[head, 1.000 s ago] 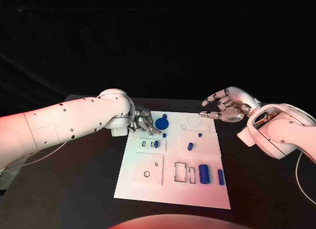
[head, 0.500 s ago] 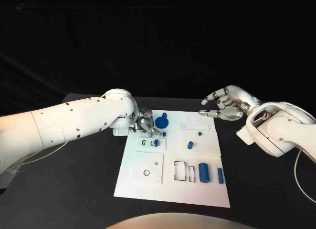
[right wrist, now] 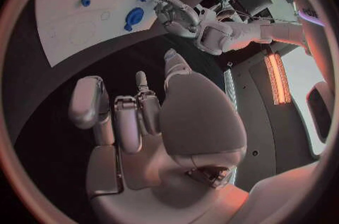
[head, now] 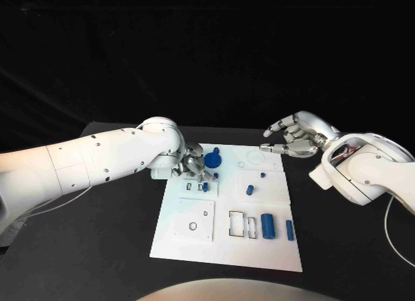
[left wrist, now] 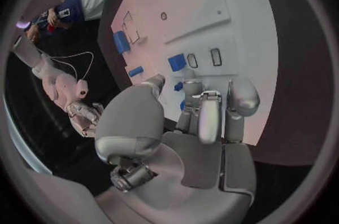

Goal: Assemble the parts on the task board

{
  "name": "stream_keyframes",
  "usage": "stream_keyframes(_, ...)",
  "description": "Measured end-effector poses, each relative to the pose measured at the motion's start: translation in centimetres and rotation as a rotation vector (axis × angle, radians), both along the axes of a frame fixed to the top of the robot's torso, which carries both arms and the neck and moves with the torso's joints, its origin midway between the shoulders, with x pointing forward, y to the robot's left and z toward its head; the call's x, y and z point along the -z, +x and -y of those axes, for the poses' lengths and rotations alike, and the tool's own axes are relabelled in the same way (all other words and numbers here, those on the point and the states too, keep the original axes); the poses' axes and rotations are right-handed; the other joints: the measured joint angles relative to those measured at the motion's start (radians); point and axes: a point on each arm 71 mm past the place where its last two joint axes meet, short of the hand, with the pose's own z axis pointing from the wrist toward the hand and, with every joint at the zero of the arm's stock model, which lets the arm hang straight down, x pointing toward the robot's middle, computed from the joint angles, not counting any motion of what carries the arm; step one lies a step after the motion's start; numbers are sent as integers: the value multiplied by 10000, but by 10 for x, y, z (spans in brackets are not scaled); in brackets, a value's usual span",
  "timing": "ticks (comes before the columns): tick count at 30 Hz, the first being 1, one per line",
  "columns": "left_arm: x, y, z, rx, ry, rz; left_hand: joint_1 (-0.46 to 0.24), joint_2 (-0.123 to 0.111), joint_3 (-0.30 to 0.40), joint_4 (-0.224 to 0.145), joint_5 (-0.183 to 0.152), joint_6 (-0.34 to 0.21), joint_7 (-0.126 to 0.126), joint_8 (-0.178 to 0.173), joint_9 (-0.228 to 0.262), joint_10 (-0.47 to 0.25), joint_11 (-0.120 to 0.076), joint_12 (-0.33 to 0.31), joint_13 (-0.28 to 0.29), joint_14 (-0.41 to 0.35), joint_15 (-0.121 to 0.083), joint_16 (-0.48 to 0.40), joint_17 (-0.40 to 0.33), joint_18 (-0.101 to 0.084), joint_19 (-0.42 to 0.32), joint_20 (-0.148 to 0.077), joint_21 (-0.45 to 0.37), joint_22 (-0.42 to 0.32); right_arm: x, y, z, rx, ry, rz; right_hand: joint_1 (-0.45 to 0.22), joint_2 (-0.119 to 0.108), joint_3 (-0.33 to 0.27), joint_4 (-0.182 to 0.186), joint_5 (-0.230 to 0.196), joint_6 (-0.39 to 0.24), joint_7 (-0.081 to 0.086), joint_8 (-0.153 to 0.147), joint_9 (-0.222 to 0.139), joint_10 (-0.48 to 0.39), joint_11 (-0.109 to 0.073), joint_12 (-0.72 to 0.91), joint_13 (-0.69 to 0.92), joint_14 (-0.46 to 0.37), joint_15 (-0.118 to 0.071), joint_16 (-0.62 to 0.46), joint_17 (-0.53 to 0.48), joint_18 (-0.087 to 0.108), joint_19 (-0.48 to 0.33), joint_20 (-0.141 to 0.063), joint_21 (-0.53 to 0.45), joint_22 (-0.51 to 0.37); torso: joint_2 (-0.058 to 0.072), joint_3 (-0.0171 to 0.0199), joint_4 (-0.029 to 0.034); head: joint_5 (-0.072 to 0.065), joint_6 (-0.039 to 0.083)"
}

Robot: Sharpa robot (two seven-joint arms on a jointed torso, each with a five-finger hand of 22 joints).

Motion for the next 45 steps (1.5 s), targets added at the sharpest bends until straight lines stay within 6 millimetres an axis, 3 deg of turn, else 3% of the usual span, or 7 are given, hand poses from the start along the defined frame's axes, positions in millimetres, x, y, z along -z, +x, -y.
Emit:
stream_keyframes(5,2,-1,1,39,29,-78,0,0,0,0,0,-32,-31,36,26,0,0,0,-11,0,0,0,0,0,0,0,0,0,0,0,0,0,-1,-11,0,0,0,0,0,0,0,0,0,0,0,0,0,0,0,0,0,-1,-35,-36,-56,-26,2,0,-5,-8,-6)
stream_keyframes(11,3,-1,1,51,64,-196,161,161,2,-2,42,-32,-32,36,86,0,0,0,-19,0,0,0,-1,0,-1,0,0,7,0,0,-1,3,-5,-25,0,0,0,0,0,0,0,0,10,0,0,0,-1,0,0,0,-1,-1,-36,-35,-56,-26,3,5,-8,-11,-24)
stream_keyframes(39,9,-5,1,172,27,-915,664,293,175,-55,110,-102,-30,31,195,-72,-1,-48,-108,-1,1,0,-2,1,-1,1,0,23,3,2,-3,11,-41,-66,55,54,1,-1,0,0,0,40,18,1,0,0,-2,0,0,0,6,-2,-35,-35,-56,-25,-2,6,-3,-4,-25)
stream_keyframes(45,9,-5,1,137,-25,-1001,1048,434,454,-57,138,-160,-45,31,252,-72,-1,-48,-151,0,1,0,-2,0,-1,1,0,32,3,2,-3,14,-50,-78,55,53,1,-1,0,0,0,40,17,1,0,0,1,0,0,0,6,-2,-35,-35,-56,-25,-1,6,-3,3,-24)
